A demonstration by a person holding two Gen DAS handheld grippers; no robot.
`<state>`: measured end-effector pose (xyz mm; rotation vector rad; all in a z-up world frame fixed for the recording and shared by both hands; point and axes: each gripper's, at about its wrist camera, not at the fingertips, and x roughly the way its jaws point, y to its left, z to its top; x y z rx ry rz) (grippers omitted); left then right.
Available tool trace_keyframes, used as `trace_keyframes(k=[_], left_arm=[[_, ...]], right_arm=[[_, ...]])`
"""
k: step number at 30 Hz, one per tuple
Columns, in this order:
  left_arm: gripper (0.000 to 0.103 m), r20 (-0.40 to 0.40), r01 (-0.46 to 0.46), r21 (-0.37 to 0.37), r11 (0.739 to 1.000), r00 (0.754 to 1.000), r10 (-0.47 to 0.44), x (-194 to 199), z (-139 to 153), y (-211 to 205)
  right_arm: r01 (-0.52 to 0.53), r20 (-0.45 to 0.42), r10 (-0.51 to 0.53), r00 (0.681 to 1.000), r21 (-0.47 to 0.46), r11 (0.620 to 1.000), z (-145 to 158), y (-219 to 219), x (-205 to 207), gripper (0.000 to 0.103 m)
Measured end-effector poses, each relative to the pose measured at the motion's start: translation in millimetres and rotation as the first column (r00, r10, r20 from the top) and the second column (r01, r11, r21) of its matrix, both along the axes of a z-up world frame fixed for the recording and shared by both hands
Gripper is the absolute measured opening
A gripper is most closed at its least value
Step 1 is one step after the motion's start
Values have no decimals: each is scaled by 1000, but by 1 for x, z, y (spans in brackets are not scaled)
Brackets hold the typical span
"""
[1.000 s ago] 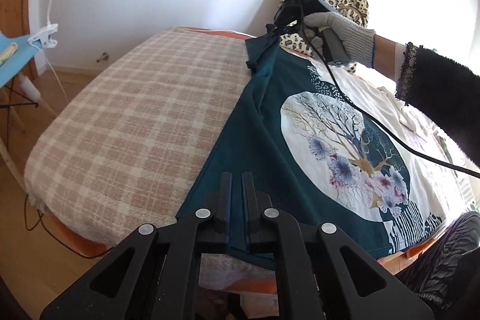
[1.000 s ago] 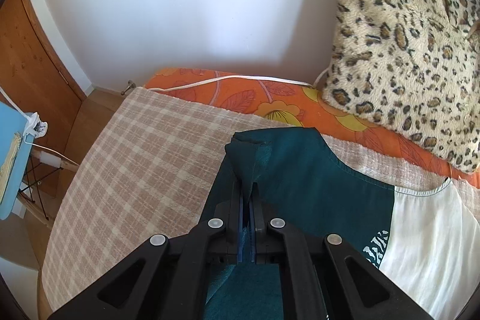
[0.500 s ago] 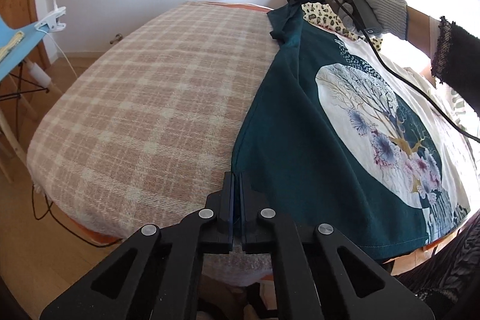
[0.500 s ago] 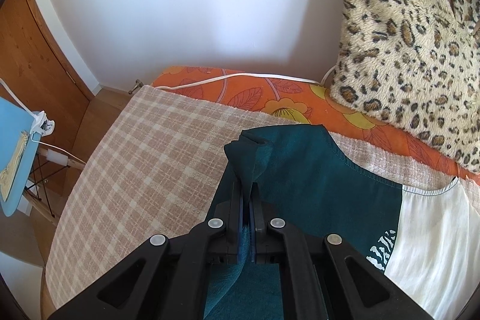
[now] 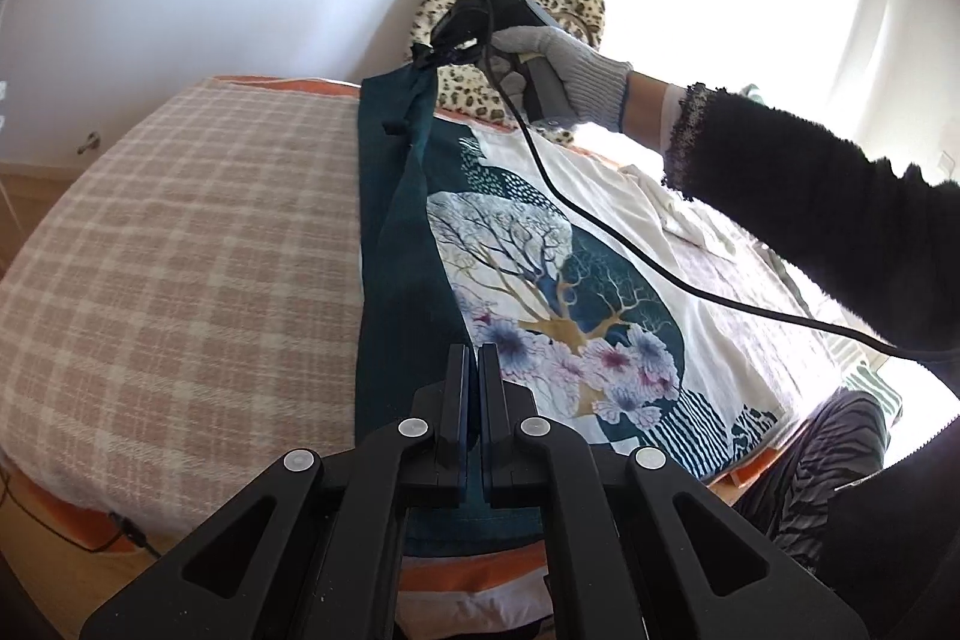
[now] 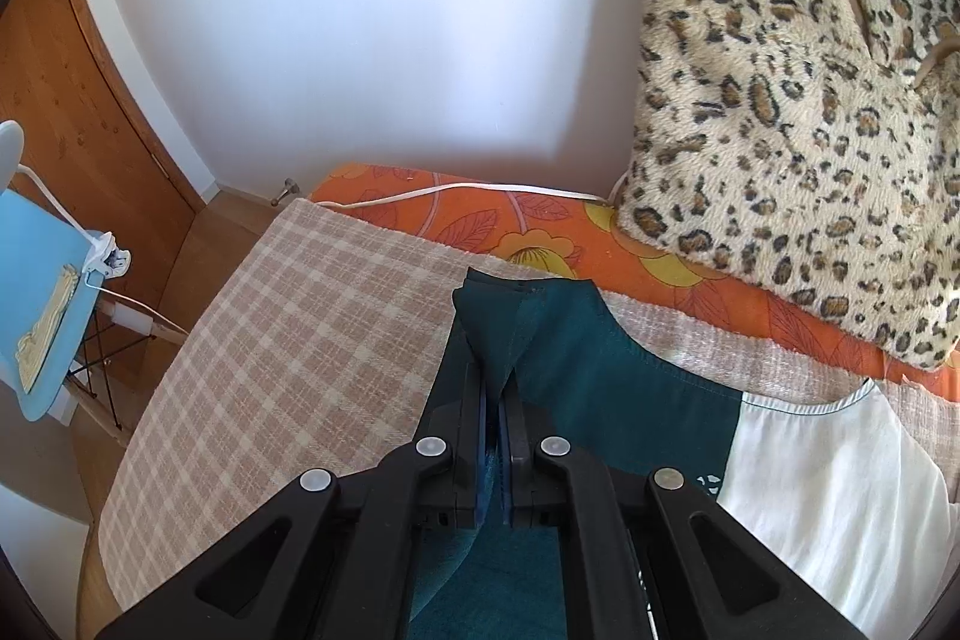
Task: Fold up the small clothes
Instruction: 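Lift and fold the dark green side inward over the print with both grippers, then open both grippers and release the folded green side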
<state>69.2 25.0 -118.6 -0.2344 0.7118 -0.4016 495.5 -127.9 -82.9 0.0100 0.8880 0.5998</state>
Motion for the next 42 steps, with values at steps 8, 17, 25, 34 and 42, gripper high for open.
trace_keyframes(k=[8, 17, 25, 34, 42], left_arm=[[1, -90, 222, 85, 971, 973, -215, 7, -27, -68], [28, -103, 227, 100, 969, 971, -217, -13, -17, -55], [28, -64, 40, 223, 974, 998, -26, -11, -5, -12], [28, -27, 30, 255, 967, 999, -24, -6, 0, -25], [28, 16, 110, 235, 966, 993, -117, -2, 8, -70]], right_arm=[[79, -119, -76, 990, 20, 997, -41, -55, 15, 8], [145, -55, -153, 987, -131, 981, -51, -76, 8, 45], [88, -4, -88, 996, -75, 993, -29, -88, -32, 47], [144, -1, -144, 990, 37, 989, -10, -165, -92, 50], [246, 21, -249, 968, 79, 966, -2, -255, -143, 55]])
